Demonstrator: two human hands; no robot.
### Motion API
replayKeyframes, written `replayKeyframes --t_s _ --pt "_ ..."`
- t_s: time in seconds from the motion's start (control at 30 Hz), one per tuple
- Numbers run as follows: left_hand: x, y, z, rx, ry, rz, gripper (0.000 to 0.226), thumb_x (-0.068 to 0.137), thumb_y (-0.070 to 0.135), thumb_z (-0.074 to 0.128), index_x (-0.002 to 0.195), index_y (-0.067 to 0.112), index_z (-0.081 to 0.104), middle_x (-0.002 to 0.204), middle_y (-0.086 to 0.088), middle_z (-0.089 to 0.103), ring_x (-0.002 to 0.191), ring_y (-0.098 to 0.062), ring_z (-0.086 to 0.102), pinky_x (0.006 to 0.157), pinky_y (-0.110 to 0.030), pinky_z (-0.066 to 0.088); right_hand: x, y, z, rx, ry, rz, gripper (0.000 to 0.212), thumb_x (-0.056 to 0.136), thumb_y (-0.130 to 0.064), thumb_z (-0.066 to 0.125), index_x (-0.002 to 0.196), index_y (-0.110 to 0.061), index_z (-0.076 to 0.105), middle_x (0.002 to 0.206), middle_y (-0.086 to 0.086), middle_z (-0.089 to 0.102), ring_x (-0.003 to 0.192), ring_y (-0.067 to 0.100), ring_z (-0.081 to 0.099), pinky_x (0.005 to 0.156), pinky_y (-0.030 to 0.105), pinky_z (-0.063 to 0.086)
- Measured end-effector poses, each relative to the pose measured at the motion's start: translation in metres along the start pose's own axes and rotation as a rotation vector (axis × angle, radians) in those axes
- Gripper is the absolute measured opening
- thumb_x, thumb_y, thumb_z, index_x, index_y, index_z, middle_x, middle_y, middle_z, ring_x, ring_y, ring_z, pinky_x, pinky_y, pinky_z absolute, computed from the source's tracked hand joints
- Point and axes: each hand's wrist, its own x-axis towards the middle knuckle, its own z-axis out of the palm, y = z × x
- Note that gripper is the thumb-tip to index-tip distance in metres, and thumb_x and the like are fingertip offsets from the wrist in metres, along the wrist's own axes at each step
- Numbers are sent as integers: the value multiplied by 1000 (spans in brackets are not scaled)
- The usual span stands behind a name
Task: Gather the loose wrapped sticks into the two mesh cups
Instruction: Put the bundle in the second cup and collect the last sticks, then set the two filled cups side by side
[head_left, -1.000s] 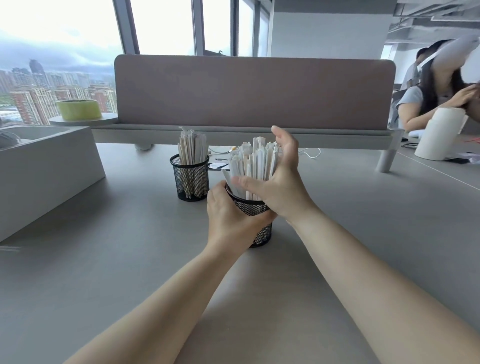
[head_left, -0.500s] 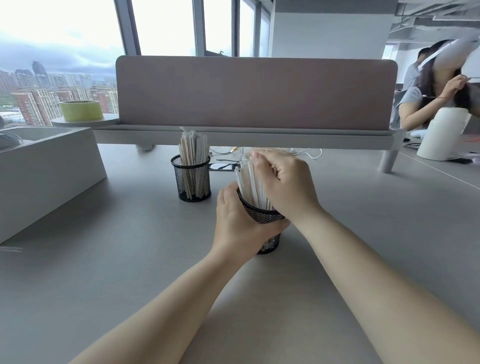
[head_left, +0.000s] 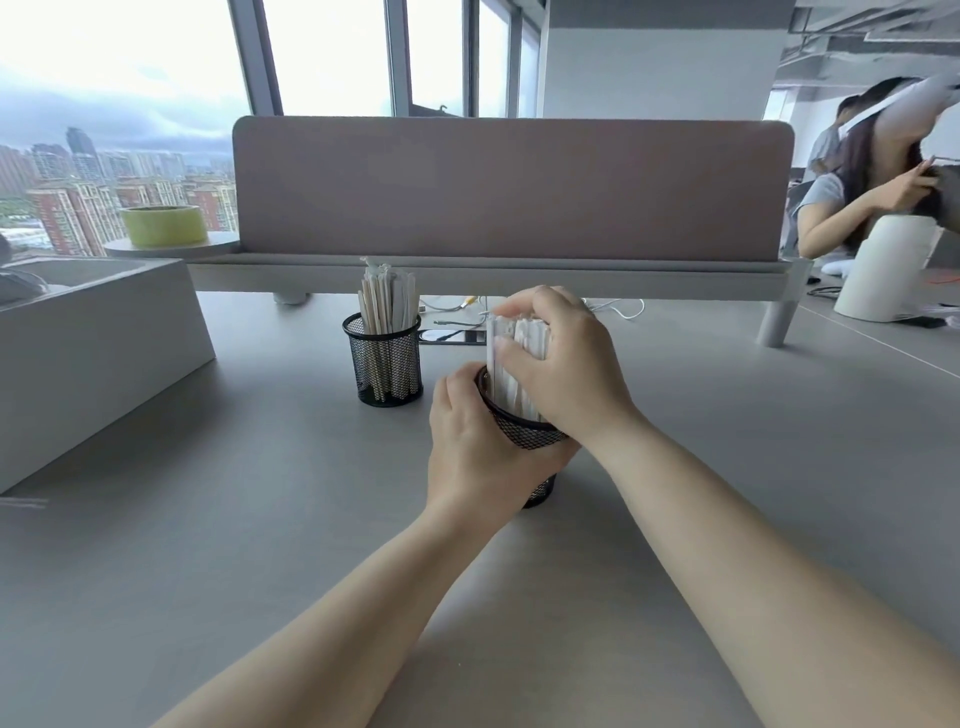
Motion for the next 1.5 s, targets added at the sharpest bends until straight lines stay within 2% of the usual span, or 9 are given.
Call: replayKeyframes --t_s 0.2,0.47,0.6,0.7,0.8,1.0,1.1,1.3,1.5 --pt "6 -4 0 -14 33 -77 94 54 43 89 129 19 38 118 10 37 122 -11 39 96 -19 34 -1 8 -5 241 -49 102 56 82 -30 74 132 -25 49 130 -13 49 117 -4 41 97 4 29" --pt "24 -22 -10 -62 129 -143 88 55 39 89 126 14 44 124 1 45 122 -14 43 94 -26 41 -27 23 11 708 -356 549 113 61 -49 82 150 -26 16 154 -3 25 135 9 34 115 40 31" --pt "28 -29 -10 -34 115 -111 83 55 33 85 125 13 45 122 1 45 121 -18 43 98 -32 42 -31 31 22 717 -430 525 70 62 -27 86 124 -16 55 119 1 67 110 12 63 101 35 48" --pt "27 -27 -13 -41 -18 -61 92 51 36 81 132 19 40 122 6 35 124 -14 35 105 -26 33 -31 33 20 676 -315 497 36 73 -11 81 102 -21 61 94 -12 70 89 -3 66 84 21 53" --pt "36 -39 -26 -8 -136 -10 107 51 39 91 141 29 34 138 6 28 135 -12 26 113 -28 25 -29 43 17 642 -196 515 35 73 -16 81 100 -23 61 96 -12 69 86 -4 66 78 22 52" --pt "68 -92 -54 119 305 -236 95 63 36 88 142 16 38 142 -9 39 137 -25 30 112 -29 20 -17 66 15 565 -42 524 47 62 -35 85 101 -19 65 103 -2 71 94 3 67 78 20 51" --pt "83 -111 -53 146 271 -340 111 64 42 87 149 8 24 153 -11 32 144 -25 23 117 -36 18 -14 75 18 543 6 553 73 50 -51 82 111 -16 62 111 0 69 102 11 65 89 31 52" --pt "110 -133 -43 46 163 -407 124 60 52 84 152 19 7 154 -4 35 137 -26 42 112 -46 34 -13 90 21 444 108 517 59 61 -45 78 111 -20 61 106 -4 69 100 9 64 80 23 50" --pt "117 -143 -40 94 153 -399 104 64 44 85 145 18 25 142 -2 51 126 -24 53 104 -46 43 -8 105 26 376 125 523 69 56 -52 79 113 -19 59 107 -6 68 102 10 63 88 33 52"
